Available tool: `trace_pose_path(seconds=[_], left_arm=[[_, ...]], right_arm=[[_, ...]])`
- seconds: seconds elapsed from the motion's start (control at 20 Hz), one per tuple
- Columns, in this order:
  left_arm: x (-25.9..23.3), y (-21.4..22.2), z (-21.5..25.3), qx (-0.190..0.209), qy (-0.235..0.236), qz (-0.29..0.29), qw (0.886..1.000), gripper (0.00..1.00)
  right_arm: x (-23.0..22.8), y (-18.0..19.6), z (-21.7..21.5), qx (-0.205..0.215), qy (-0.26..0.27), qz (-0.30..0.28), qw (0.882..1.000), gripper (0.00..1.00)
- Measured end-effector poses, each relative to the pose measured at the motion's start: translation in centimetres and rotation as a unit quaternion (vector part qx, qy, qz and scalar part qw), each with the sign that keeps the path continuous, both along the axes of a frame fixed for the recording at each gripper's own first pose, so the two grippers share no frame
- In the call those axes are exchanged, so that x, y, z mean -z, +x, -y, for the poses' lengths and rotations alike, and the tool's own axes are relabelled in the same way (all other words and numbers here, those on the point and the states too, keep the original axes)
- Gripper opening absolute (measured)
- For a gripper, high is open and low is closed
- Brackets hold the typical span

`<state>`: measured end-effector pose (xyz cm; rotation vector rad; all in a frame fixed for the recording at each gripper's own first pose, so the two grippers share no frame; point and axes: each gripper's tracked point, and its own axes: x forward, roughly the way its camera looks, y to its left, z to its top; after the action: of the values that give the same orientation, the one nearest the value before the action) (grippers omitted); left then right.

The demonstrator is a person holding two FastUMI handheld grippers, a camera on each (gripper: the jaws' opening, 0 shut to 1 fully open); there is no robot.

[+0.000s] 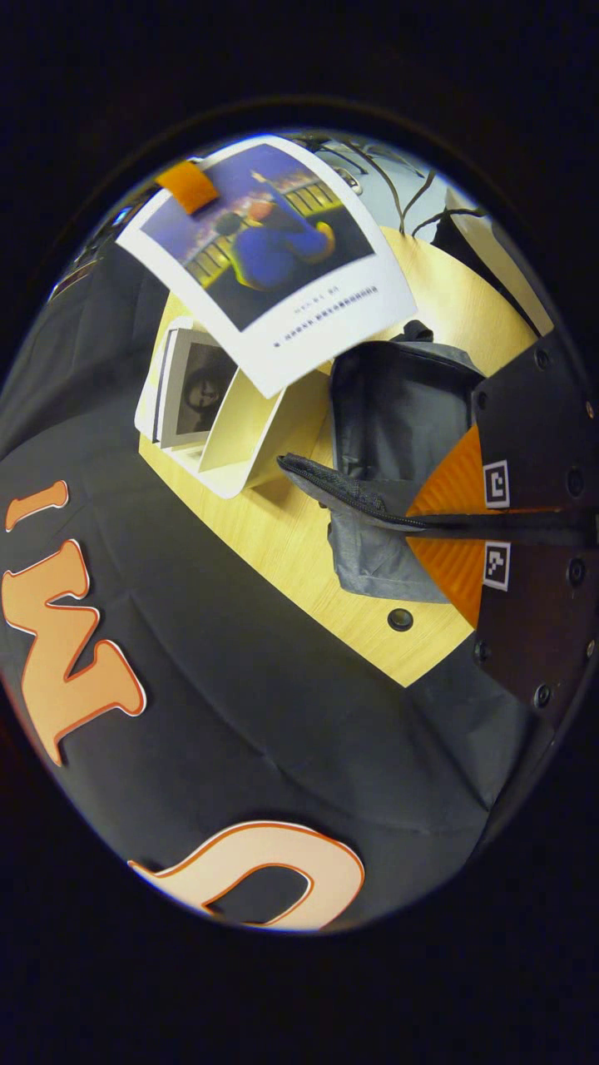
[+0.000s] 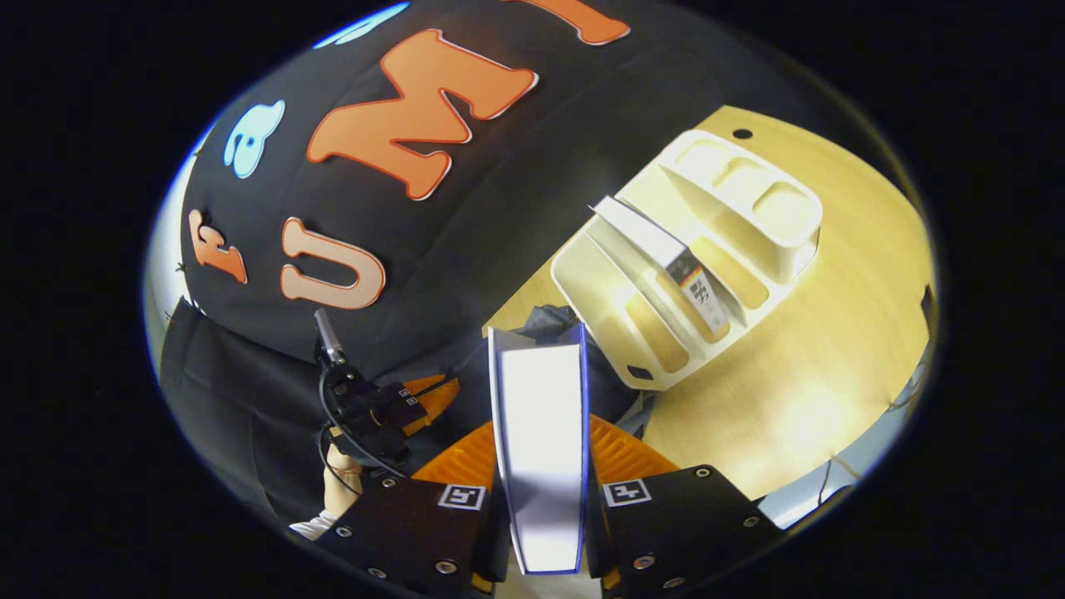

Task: Open the schoolbag, grab two books from the bookshelf and put them into the schoolbag.

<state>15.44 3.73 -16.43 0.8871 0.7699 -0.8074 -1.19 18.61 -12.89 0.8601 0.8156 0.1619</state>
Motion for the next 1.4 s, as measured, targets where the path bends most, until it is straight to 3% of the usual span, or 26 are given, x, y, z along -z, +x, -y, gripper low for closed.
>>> trace_pose_path(seconds=[0.15, 0.4, 0.95, 1.1, 1.4], left_arm=[[-0.2, -0.4, 0.1, -0.001, 0.000, 0.000, 1.000, 0.01], [-0.7, -1.0, 0.9, 0.001, 0.004, 0.000, 1.000, 0.01], [-1.3, -3.4, 1.8, 0.037, 0.010, -0.001, 0.999, 0.01], [-1.2, -4.3, 2.1, 0.058, 0.017, 0.004, 0.998, 0.01], [-0.8, -5.4, 1.7, 0.063, 0.025, 0.000, 0.998, 0.01]], right_arm=[[4.6, 1.1, -1.4, 0.021, 0.069, -0.004, 0.997, 0.37], [9.8, 4.2, -5.6, 0.037, 0.128, -0.009, 0.991, 0.37], [15.6, 10.6, -11.8, 0.091, 0.117, 0.028, 0.989, 0.37], [16.1, 12.0, -12.9, 0.118, 0.132, 0.039, 0.983, 0.37], [17.7, 14.3, -14.8, 0.162, 0.127, 0.040, 0.978, 0.39]])
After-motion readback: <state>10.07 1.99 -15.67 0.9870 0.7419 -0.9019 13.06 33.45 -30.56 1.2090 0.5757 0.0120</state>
